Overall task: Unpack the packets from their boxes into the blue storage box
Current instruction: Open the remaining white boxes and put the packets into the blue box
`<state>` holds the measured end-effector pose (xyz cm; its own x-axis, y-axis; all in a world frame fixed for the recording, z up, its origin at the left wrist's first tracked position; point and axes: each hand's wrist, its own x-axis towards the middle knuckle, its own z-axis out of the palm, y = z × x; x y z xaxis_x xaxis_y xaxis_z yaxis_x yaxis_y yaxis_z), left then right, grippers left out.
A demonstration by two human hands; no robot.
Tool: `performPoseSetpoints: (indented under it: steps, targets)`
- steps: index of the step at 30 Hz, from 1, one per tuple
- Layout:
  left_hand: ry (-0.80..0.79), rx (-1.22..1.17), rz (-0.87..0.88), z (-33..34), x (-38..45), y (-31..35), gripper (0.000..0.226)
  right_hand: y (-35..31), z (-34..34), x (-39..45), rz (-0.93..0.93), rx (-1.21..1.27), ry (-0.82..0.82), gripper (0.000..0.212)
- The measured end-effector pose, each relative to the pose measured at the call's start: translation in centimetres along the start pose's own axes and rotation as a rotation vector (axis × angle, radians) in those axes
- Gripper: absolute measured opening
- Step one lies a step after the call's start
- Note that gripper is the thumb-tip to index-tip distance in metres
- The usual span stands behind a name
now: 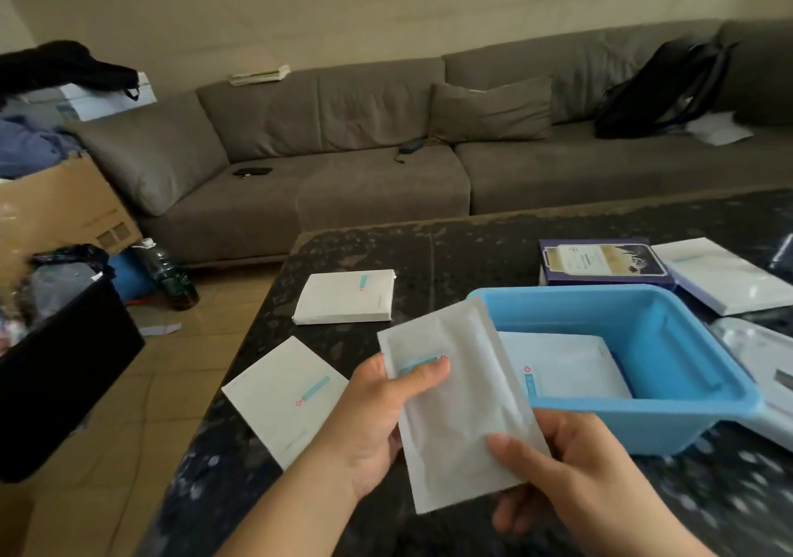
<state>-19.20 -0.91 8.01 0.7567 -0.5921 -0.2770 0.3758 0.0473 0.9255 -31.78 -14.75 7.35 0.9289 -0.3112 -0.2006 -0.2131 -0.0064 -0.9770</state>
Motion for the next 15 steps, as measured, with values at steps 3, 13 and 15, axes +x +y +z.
performPoseSetpoints:
  steps: [3, 13, 15]
  targets:
    - [0.083, -0.053, 0.023, 1.1, 0.2, 0.0, 0.033, -0.1, -1.1, 0.4, -0.039, 0.118, 0.12, 0.014]
    - [0.337, -0.331, 0.103, 5.2, 0.6, -1.6, 0.026, 0.3, -2.1, 1.2, -0.05, 0.25, 0.253, 0.018]
    - [0.311, -0.276, 0.098, 4.2, 1.2, -0.9, 0.02, 0.1, -3.1, 1.2, -0.04, 0.226, 0.243, 0.017]
